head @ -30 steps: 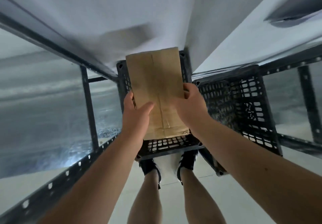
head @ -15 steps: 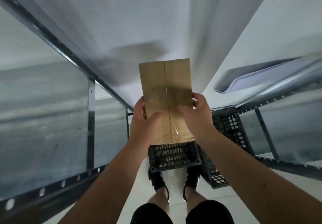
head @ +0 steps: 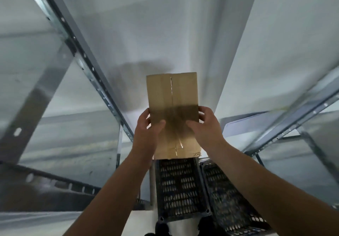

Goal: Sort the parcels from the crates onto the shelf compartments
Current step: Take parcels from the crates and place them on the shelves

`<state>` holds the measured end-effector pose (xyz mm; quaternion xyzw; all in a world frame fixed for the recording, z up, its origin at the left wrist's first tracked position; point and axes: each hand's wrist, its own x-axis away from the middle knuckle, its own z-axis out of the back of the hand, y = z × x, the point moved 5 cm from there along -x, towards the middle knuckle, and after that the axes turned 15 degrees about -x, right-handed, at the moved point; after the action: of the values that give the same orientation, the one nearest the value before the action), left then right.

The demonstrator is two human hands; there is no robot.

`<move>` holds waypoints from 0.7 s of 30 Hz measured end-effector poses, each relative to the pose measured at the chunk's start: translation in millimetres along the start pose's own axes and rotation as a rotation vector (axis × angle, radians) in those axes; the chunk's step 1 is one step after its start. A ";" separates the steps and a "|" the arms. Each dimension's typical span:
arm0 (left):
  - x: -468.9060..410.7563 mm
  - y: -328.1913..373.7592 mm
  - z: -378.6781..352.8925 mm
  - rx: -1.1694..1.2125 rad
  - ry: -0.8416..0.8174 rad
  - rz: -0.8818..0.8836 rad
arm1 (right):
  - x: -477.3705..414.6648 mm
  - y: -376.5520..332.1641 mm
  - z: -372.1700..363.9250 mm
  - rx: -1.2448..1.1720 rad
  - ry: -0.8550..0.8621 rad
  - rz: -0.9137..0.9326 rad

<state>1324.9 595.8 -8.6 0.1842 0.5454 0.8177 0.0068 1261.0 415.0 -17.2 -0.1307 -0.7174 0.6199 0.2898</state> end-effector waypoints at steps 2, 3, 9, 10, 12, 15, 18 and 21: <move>-1.9 11.8 5.3 0.017 0.006 -0.037 | 1.8 -19.3 1.3 -0.004 -0.003 0.039; -2.3 18.7 9.0 0.034 0.017 -0.055 | 2.1 -29.8 1.3 -0.003 -0.007 0.064; 3.9 70.3 27.4 0.041 0.080 -0.216 | 9.4 -89.6 -4.5 0.020 -0.028 0.225; 5.3 79.8 31.3 0.047 0.101 -0.241 | 10.7 -97.5 -5.6 0.014 -0.027 0.254; 8.2 98.1 39.3 0.037 0.148 -0.285 | 12.7 -113.8 -7.2 0.011 -0.022 0.306; 9.3 119.5 47.9 0.040 0.193 -0.354 | 13.8 -137.7 -8.0 -0.027 -0.023 0.368; 10.7 141.6 55.7 0.051 0.229 -0.409 | 14.7 -162.0 -9.5 -0.090 -0.026 0.401; 13.1 166.9 63.1 0.065 0.225 -0.466 | 12.5 -188.0 -9.9 -0.118 -0.025 0.444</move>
<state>1363.9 587.0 165.8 -0.0382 0.5964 0.7914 0.1284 1289.1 392.7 168.1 -0.2943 -0.7095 0.6271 0.1291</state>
